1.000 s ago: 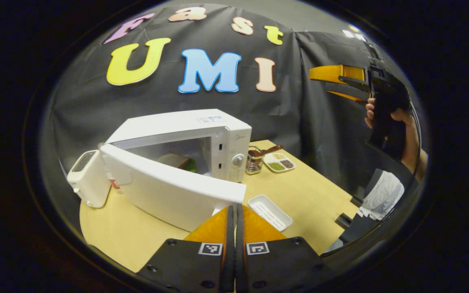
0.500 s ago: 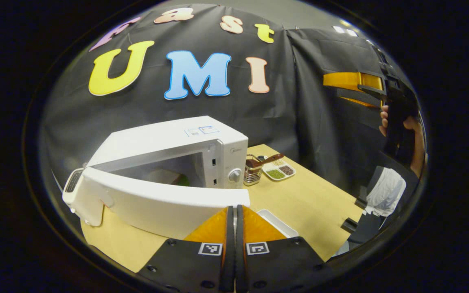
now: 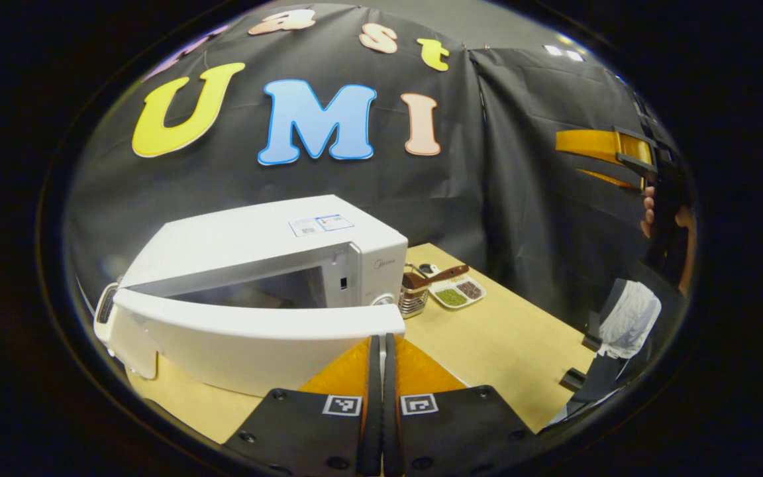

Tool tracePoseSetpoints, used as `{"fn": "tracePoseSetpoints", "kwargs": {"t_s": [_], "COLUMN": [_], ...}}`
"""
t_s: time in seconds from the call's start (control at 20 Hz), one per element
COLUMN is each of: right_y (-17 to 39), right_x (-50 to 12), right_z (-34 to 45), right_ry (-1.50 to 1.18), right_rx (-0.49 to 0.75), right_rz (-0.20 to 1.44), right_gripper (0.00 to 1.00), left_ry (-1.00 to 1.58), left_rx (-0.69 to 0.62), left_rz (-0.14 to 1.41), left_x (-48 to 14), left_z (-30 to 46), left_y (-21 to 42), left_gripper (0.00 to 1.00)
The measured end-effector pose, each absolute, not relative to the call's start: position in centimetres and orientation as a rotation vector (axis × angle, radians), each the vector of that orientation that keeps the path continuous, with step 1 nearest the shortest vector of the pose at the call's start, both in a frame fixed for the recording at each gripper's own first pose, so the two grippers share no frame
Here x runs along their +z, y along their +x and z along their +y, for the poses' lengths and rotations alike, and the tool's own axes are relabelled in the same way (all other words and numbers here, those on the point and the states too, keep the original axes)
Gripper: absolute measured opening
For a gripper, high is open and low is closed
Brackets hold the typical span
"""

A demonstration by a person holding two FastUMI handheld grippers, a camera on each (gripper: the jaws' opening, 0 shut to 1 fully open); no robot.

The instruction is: Open the microwave oven with the left hand, put the food in, and close the microwave oven.

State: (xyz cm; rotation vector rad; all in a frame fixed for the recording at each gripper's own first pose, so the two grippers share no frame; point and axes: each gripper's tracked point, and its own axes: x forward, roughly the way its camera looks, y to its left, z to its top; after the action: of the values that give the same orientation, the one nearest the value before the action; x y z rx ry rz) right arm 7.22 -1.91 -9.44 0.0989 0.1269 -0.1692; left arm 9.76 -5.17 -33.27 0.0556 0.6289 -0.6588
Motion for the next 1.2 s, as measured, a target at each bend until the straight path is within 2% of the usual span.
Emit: {"fn": "tracePoseSetpoints", "kwargs": {"t_s": [0.55,1.0,1.2], "right_y": [7.1,7.5,8.0], "right_x": [-9.0,-9.9,-10.5], "right_z": [-3.5,-5.6,-5.8], "right_ry": [0.051,0.070,0.069], "right_rx": [-0.180,-0.214,-0.208], "right_rz": [0.116,0.144,0.161], "right_gripper": [0.96,0.95,0.95], "left_ry": [0.041,-0.023,0.046], "left_rx": [-0.534,-0.513,-0.504], "left_rz": [0.621,0.631,0.607], "left_x": [-35.4,-36.1,-36.3], "left_z": [-7.2,-8.9,-8.7], "left_y": [16.1,19.9,20.1], "left_gripper": [0.07,0.07,0.07]}}
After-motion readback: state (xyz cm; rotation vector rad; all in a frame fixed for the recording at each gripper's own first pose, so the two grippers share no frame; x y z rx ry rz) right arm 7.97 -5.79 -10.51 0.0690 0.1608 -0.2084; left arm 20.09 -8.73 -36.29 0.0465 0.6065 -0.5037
